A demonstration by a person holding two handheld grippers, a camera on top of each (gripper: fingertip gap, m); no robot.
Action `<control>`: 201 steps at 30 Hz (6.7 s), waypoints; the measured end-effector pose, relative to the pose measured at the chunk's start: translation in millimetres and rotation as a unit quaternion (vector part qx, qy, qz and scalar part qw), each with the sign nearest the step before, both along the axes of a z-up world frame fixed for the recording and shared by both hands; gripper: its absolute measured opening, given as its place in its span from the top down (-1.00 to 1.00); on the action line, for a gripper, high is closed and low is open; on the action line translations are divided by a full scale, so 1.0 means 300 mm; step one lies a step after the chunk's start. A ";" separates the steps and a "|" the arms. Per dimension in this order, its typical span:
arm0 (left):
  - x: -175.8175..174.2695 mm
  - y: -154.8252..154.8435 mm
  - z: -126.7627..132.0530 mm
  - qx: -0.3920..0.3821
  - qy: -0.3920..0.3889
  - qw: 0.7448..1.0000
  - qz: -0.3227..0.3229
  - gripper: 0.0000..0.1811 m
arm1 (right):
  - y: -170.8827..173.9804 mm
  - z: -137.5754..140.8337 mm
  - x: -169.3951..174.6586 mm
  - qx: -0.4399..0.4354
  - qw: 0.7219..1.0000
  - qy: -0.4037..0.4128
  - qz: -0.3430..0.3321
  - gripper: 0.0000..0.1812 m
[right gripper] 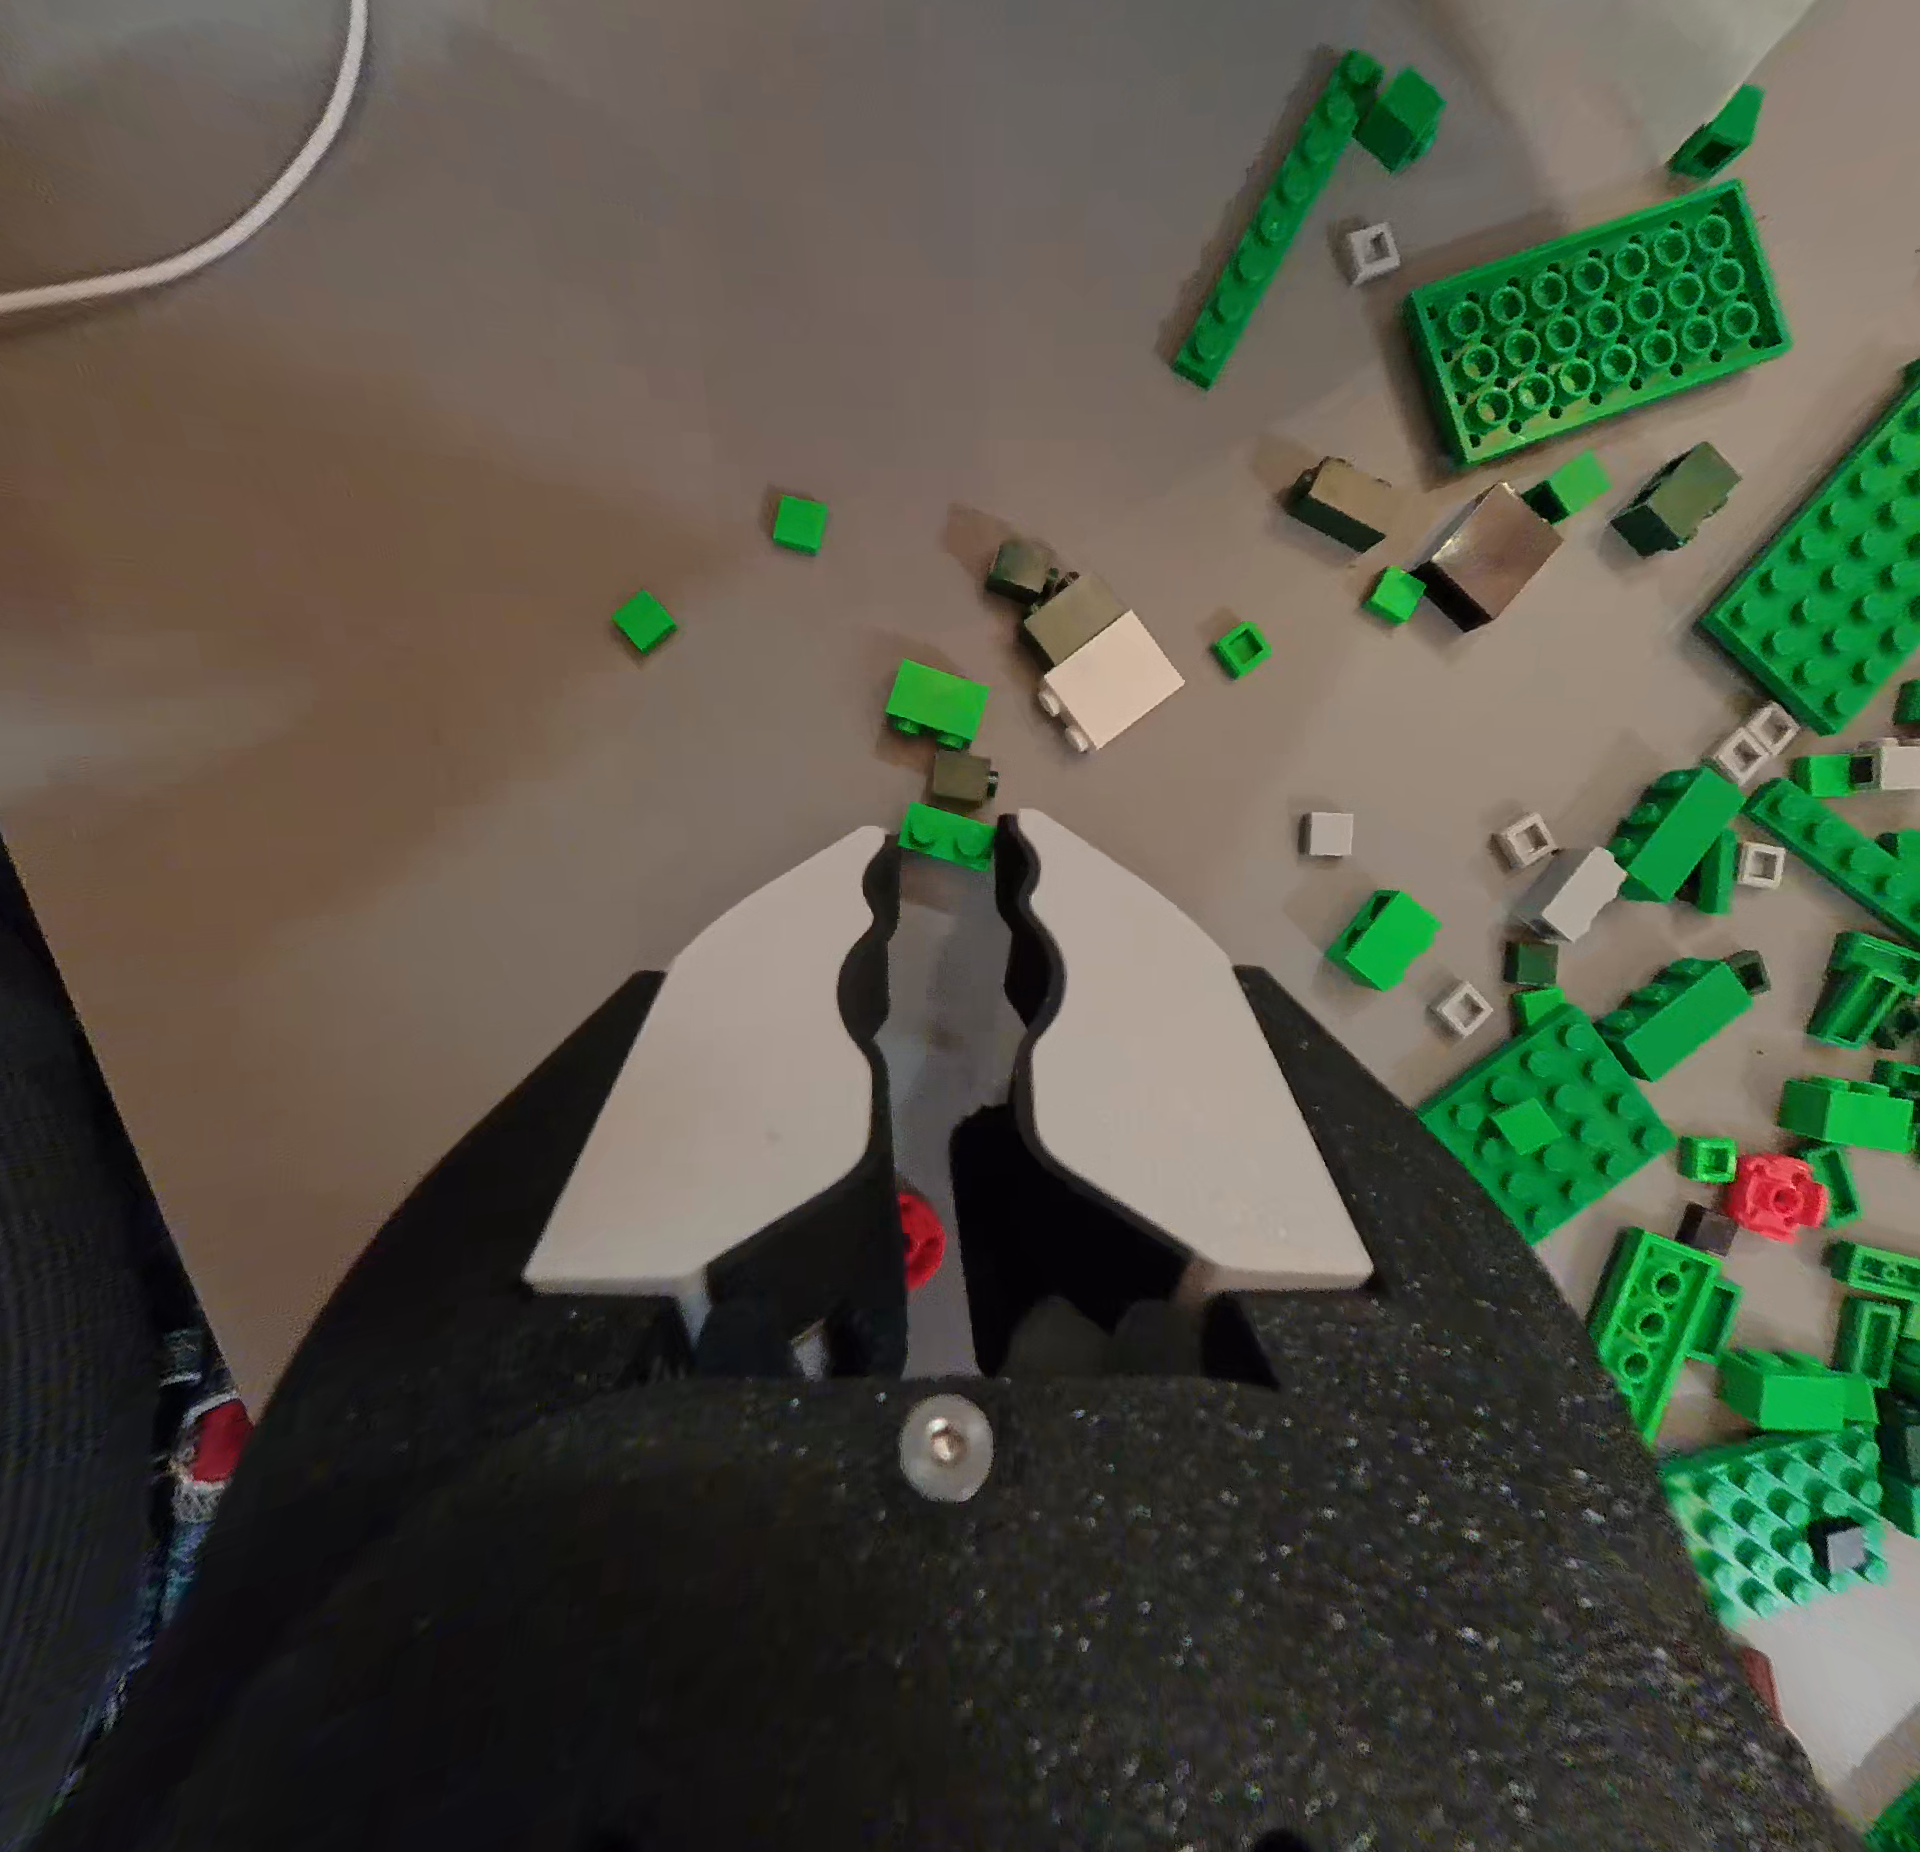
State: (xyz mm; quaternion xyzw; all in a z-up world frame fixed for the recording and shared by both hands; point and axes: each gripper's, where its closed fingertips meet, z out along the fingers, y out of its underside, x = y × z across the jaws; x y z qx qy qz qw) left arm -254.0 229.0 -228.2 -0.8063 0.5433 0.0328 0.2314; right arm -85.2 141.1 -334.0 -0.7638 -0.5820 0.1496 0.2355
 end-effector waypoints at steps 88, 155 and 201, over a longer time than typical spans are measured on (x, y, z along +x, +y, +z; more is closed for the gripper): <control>-0.024 -0.004 -0.001 -0.004 -0.002 1.000 0.013 1.00 | 0.023 0.026 0.266 -0.035 0.994 0.051 0.093 0.79; 0.041 -0.006 0.017 0.010 -0.003 1.000 0.000 1.00 | 0.271 0.455 -0.402 0.314 0.935 0.162 0.012 0.60; 0.023 -0.023 0.018 0.003 -0.006 1.000 -0.001 1.00 | 0.051 0.014 -0.043 0.049 0.995 0.015 -0.087 0.71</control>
